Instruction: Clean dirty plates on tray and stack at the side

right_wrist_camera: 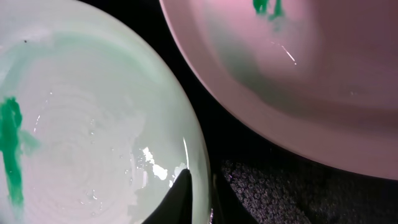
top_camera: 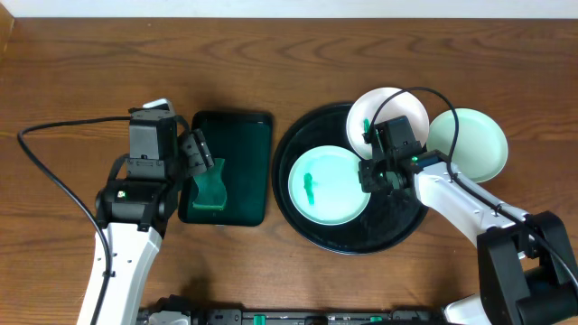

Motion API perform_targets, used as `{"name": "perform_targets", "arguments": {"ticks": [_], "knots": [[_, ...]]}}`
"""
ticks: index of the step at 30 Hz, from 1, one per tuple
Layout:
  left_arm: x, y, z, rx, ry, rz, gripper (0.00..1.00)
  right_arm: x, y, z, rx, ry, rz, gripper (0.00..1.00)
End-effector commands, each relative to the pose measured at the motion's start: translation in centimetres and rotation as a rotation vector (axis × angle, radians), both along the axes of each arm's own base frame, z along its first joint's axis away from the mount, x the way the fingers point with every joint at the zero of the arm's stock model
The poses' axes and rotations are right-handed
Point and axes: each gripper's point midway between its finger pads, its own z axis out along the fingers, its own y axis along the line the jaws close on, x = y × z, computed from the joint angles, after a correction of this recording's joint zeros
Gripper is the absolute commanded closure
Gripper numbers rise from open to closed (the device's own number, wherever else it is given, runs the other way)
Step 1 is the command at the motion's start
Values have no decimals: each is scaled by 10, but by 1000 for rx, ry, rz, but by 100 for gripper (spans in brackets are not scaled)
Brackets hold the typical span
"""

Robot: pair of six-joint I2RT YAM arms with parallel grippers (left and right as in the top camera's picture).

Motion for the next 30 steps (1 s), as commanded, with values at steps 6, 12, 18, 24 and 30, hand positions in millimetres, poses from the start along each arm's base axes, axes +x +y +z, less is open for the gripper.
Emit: {"name": "perform_targets", "arguments": {"ticks": [6,12,18,24,30], "knots": [[4,3,8,12,-18,12,22,0,-6,-5,-36,-7,32,96],[4,3,8,12,-18,12,22,-3,-8,-9,-31,9,-19,99],[4,3,8,12,-18,12,22,-1,-10,-3,-7,13,-85,99],[4,3,8,12,-18,12,22,-3,-17,8,3,15,-158,99],[4,3,8,12,-18,12,22,-4,-25,6,-21,26,-241,99]]}}
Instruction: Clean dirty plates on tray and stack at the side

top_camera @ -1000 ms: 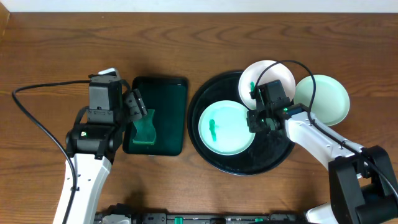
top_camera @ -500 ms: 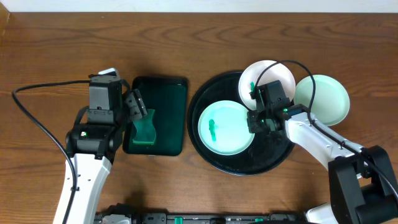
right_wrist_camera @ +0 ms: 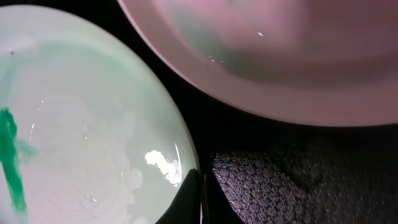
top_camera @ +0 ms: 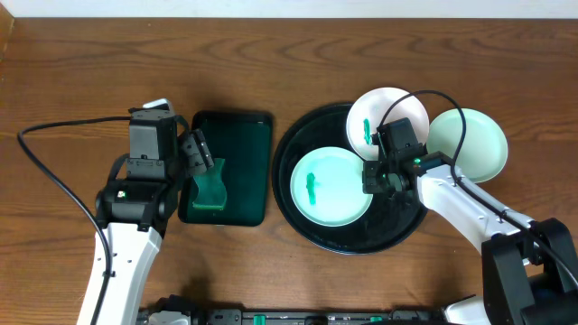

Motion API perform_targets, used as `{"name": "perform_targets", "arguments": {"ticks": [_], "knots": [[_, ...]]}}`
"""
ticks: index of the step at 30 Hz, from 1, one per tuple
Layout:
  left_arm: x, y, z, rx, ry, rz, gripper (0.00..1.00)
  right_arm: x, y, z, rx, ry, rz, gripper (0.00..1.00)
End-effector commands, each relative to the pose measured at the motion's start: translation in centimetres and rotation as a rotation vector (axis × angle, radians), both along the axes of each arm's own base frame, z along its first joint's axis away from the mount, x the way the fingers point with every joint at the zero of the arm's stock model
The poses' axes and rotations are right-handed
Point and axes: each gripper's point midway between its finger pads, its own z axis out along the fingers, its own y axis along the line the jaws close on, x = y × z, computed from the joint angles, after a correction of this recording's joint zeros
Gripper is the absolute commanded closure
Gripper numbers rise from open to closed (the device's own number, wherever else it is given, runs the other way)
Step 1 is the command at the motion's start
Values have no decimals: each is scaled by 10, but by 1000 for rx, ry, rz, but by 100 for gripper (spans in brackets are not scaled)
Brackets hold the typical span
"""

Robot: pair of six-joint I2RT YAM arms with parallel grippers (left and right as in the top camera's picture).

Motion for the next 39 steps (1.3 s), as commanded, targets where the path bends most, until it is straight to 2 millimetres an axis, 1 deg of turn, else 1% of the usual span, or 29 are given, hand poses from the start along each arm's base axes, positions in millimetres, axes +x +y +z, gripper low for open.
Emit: {"name": "perform_targets", "arguments": {"ticks": [1,5,7,10,18,21,22,24,26,27,31,35,39], "knots": [[4,3,8,12,-18,12,22,4,-12,5,-8,-13,-105,99],[4,3,8,12,-18,12,22,4,-12,5,-6,-13,-114,99],[4,3,8,12,-18,12,22,4,-12,5,-6,-13,-113,91],[4,3,8,12,-18,12,22,4,-12,5,-6,-13,-113,83],[4,3,8,12,-18,12,22,4,-12,5,-6,-12,-113,77],[5,3,10,10,-26,11,22,4,-12,5,-6,-12,-113,72],[5,0,9,-6,-24,2,22,4,-12,5,-6,-12,-113,70],[-2,-14,3,-68,15,-54,22,4,-12,5,-10,-14,-99,68],[-12,-26,-5,-120,70,-97,22,3,-11,5,-22,-21,-59,66],[-18,-31,-9,-144,98,-116,22,3,-11,5,-33,-27,-25,59],[-19,-31,-11,-142,101,-115,22,4,-11,5,-45,-38,14,49],[-19,-31,-11,-142,106,-115,22,4,-11,5,-46,-37,17,45],[-35,-30,-27,-141,184,-110,22,4,-11,5,-45,-36,17,43]]}}
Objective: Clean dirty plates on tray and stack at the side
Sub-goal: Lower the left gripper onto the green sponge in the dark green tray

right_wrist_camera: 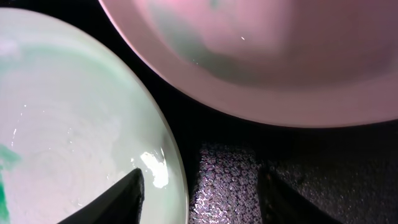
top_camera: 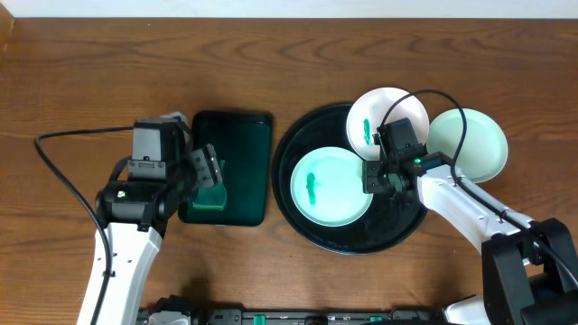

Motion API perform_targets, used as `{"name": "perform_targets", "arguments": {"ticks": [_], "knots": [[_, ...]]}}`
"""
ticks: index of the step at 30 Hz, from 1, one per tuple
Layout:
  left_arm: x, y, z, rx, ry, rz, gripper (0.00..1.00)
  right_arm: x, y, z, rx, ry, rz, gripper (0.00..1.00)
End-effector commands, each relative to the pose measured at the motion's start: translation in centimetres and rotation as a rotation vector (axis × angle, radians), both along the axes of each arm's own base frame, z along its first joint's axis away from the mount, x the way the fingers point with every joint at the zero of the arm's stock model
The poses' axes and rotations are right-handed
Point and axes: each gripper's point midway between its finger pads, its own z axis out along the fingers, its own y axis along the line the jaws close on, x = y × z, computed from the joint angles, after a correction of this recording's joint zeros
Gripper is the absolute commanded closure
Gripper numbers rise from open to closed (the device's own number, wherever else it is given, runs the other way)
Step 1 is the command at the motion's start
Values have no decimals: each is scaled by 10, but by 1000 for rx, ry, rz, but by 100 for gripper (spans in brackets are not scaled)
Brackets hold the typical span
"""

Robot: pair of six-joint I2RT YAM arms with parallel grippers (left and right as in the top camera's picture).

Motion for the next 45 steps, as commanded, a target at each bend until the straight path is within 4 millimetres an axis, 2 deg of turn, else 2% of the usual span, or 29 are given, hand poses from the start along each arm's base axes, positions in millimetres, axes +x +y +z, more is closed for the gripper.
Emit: {"name": "perform_targets", "arguments": {"ticks": [1,9,12,17,23,26,35,45], "knots": [[-9,-1,-10,-9,50,-5,22,2,-6,6,-8,-24,2,42],[-29,0,-53,2,180,-4,23,2,-3,6,5,-20,7,39],[-28,0,-62,0,220,3,29,2,-3,6,6,-21,6,39],[-25,0,-79,-2,282,21,30,2,-3,6,6,-21,6,39],[-20,-1,-83,5,358,21,36,2,-3,6,6,-22,6,39],[-14,-1,-82,4,352,22,41,2,-3,6,6,-23,6,39],[-10,-1,-89,5,361,22,45,3,-3,6,7,-24,7,39],[-3,-1,-112,3,411,48,46,3,-3,6,7,-24,7,39]]}}
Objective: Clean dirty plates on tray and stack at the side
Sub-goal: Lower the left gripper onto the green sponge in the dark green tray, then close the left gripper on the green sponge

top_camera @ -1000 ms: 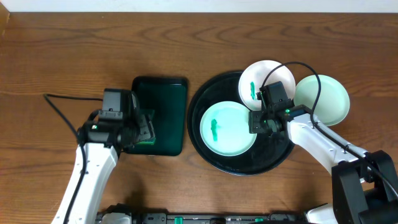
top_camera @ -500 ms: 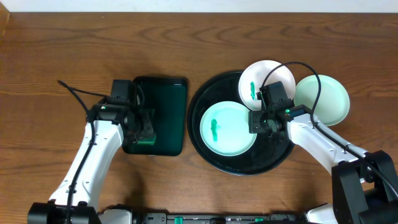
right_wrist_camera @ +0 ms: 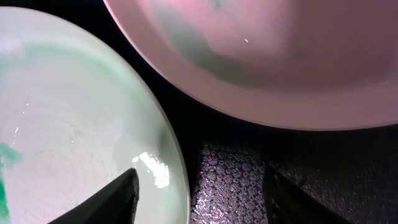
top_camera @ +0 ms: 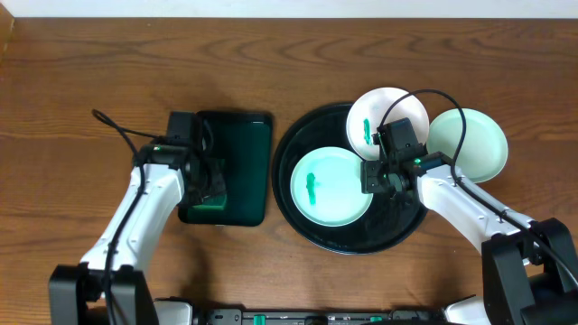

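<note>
A round black tray [top_camera: 397, 221] holds a mint plate [top_camera: 330, 187] smeared with green and a white plate [top_camera: 390, 116] with a green mark. My right gripper [top_camera: 374, 177] is open at the mint plate's right rim. In the right wrist view the right gripper [right_wrist_camera: 205, 205] straddles that rim: one finger over the mint plate [right_wrist_camera: 74, 137], the other over the black tray [right_wrist_camera: 230, 180]. The pinkish-white plate [right_wrist_camera: 280, 56] lies beyond. My left gripper [top_camera: 211, 181] is low over a green sponge [top_camera: 209, 205]; its jaws are too dark to read.
A dark green rectangular tray [top_camera: 239, 135] lies left of the black tray, under the sponge. A clean mint plate [top_camera: 471, 144] rests on the wooden table to the right of the black tray, touching the white plate's side. Cables trail from both arms.
My left arm has swung and dropped, its wrist now at the green tray's left edge and the gripper lower over the sponge. The right gripper stays open at the mint plate's rim, hardly moved.
At first the right gripper's jaws were together at the mint plate's right rim, and the left arm hung high over the green tray. The right jaws stayed together, then stood open astride the rim. The left arm had shifted right, and now sits low over the sponge.
</note>
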Motion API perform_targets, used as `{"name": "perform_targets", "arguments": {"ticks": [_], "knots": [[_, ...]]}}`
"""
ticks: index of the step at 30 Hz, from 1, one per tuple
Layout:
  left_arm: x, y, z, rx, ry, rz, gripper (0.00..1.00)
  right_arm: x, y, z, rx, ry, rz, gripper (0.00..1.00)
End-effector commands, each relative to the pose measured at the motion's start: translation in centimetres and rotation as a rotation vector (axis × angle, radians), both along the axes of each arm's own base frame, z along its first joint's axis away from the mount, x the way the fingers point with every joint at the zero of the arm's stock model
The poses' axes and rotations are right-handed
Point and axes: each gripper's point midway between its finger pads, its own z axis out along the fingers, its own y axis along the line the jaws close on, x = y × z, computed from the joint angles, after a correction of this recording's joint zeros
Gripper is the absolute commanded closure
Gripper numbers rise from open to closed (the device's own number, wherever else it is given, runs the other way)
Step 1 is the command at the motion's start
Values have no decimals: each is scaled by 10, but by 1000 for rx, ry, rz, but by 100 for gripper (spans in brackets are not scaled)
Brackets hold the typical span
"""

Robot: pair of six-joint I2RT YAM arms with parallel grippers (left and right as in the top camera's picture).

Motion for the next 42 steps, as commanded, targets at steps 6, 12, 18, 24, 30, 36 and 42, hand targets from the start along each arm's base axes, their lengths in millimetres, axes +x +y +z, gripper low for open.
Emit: {"name": "perform_targets", "arguments": {"ticks": [6,12,18,24,30,36,42], "knots": [[19,5,-8,29,-21,22,46,2,-4,6,4,-19,-2,39],[31,9,-9,63,-65,-4,50,2,-4,6,4,-19,-2,39],[35,9,-14,74,-67,-53,50,2,-4,6,4,-19,-2,39],[32,18,-24,126,-42,-45,50,2,-4,6,4,-19,-2,39],[35,18,-38,133,-18,-80,54,2,-4,6,4,-19,-2,39],[35,18,-51,134,6,-88,55,2,-4,6,4,-19,-2,39],[32,17,-59,128,36,-91,60,2,-4,6,4,-19,-2,39]]}}
